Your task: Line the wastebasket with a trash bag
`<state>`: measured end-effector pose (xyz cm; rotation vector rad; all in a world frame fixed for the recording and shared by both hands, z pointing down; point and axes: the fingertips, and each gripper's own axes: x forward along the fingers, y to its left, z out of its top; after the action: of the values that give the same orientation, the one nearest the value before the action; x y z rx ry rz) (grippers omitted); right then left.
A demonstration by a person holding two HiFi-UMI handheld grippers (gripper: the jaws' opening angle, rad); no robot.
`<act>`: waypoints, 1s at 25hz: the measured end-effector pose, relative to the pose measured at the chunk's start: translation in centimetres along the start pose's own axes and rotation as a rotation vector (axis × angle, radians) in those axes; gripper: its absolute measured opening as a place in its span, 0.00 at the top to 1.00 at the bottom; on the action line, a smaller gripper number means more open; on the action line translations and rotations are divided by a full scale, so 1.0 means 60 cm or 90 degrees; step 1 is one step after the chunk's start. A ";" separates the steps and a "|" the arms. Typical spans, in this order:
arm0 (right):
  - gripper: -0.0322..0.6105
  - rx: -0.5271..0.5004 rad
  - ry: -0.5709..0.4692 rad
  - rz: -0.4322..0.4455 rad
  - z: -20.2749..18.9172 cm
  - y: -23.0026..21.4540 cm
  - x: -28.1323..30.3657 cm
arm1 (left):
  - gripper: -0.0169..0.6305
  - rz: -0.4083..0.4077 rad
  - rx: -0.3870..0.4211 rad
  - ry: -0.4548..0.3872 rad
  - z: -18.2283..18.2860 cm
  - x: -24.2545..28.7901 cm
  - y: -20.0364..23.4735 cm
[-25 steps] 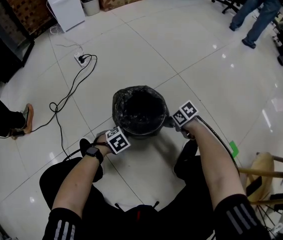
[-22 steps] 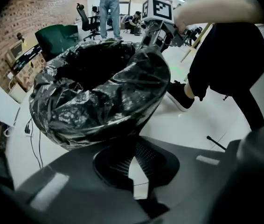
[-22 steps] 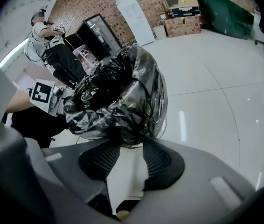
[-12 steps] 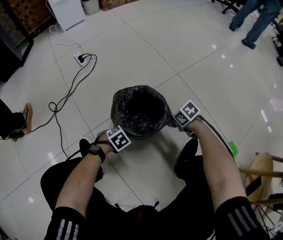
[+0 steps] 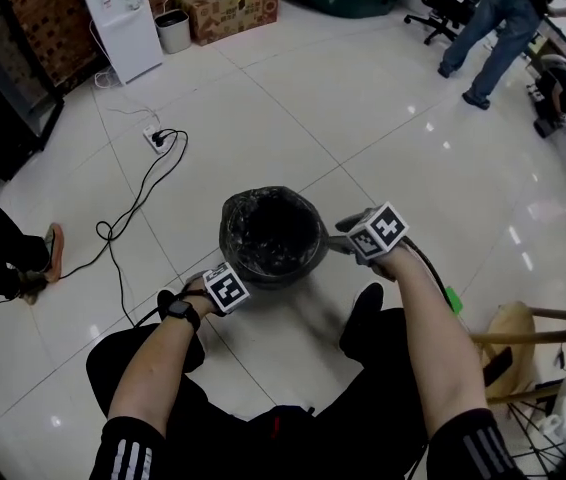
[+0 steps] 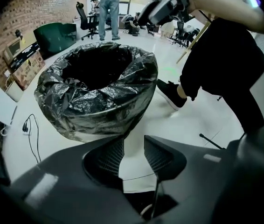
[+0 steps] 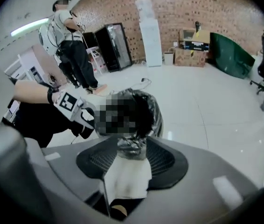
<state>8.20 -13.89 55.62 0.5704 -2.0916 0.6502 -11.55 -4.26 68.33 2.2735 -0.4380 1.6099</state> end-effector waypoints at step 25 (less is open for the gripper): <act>0.63 -0.267 0.072 0.023 0.080 0.090 0.038 | 0.70 0.045 0.133 -0.083 0.086 -0.102 0.236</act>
<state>0.91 -13.18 53.78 0.2532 -2.0537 0.2415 -15.14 -18.87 62.08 2.5563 -0.4015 1.6140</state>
